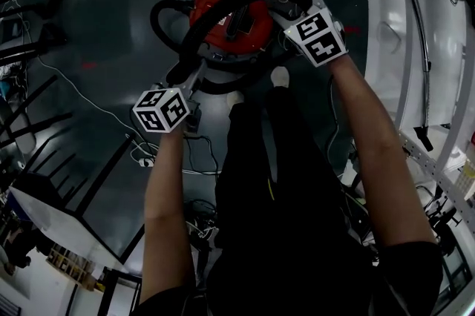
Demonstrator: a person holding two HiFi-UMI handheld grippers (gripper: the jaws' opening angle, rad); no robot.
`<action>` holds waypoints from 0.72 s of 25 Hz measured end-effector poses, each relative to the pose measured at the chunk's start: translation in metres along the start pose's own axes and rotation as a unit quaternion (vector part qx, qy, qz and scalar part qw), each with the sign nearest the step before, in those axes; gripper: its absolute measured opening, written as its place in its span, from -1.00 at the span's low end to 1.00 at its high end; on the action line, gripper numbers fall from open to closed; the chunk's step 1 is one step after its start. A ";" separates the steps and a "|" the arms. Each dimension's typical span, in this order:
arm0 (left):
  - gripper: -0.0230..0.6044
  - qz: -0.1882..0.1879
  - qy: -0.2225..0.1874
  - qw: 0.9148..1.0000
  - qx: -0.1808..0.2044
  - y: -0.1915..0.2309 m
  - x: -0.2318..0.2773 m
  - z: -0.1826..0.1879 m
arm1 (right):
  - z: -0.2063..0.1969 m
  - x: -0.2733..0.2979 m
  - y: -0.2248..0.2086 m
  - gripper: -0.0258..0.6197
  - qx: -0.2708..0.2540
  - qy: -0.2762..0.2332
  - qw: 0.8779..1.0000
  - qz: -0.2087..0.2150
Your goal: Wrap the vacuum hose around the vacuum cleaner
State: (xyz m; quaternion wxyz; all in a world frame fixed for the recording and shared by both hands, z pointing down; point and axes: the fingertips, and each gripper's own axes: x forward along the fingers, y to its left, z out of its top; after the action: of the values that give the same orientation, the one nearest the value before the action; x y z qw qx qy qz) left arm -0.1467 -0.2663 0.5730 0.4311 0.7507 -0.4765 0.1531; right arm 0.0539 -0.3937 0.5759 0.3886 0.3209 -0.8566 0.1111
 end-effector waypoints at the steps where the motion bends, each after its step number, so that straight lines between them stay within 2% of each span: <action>1: -0.30 0.004 -0.004 1.000 -0.013 0.005 0.001 -0.001 | -0.003 0.002 0.001 -0.07 0.004 0.000 1.000 -0.003; 6: -0.31 0.015 -0.013 0.996 -0.089 0.033 0.008 -0.015 | -0.028 0.012 0.015 -0.09 0.031 0.010 0.999 0.011; 14: -0.31 0.010 0.004 0.993 -0.119 0.044 0.037 -0.043 | -0.064 0.034 0.061 -0.13 0.045 0.038 0.997 0.059; 18: -0.31 0.015 0.002 0.988 -0.150 0.050 0.044 -0.056 | -0.074 0.046 0.082 -0.13 0.054 0.042 0.995 0.073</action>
State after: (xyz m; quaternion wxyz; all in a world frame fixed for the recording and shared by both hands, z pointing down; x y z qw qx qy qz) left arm -0.1565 -0.2561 0.6593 0.5377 0.6696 -0.5048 0.0876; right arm 0.0232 -0.3196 0.6645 0.3974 0.2729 -0.8532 0.1991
